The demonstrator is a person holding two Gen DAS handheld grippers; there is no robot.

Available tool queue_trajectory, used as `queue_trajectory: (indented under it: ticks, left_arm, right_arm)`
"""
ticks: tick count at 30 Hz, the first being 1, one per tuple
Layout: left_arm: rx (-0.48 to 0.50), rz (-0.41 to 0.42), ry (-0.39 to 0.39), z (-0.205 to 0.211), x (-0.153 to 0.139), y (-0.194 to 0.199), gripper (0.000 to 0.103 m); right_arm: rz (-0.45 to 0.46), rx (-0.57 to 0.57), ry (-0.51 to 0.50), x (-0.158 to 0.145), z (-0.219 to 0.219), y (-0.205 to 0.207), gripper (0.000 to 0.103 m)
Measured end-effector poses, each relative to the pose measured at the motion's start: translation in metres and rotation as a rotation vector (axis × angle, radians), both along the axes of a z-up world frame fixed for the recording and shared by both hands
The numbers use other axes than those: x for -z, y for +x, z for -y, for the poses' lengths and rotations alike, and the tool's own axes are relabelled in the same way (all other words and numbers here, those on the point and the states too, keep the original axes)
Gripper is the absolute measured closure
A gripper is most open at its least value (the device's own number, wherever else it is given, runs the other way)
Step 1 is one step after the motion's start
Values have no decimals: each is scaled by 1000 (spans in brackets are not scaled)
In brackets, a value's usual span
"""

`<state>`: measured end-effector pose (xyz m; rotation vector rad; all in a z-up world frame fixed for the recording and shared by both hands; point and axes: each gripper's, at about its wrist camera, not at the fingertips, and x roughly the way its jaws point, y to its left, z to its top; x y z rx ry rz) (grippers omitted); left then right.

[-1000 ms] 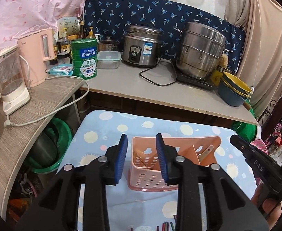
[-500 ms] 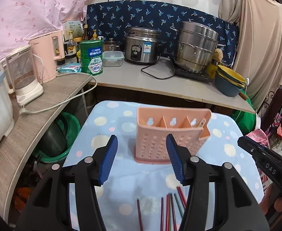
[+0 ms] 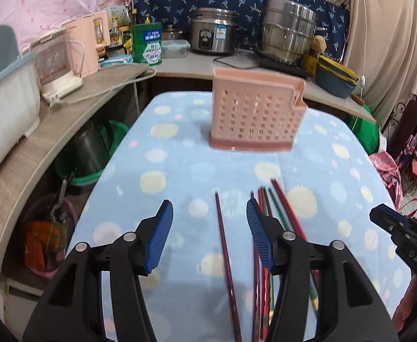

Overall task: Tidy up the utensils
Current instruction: 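Move both tools back down to the row of chopsticks, then grasp a dark red chopstick with the left tool while the right tool grasps a red chopstick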

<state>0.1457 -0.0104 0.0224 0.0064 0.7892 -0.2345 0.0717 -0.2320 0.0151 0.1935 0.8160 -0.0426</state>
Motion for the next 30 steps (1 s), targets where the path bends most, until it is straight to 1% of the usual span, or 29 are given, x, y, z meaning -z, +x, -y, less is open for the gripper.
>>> queue_trajectory:
  ticks: [8, 13, 19, 30]
  left_arm:
    - [13, -112, -3, -3, 45, -38, 52]
    - [13, -153, 5, -3, 62, -52, 52]
    - [14, -190, 13, 0, 76, -57, 52]
    - [26, -219, 36, 5, 93, -61, 52]
  right_arm:
    - [-83, -22, 2, 46, -17, -47, 85]
    - [-116, -25, 21, 62, -22, -59, 85]
    - [-133, -37, 34, 72, -28, -58, 85]
    - [-144, -39, 26, 79, -30, -57, 85]
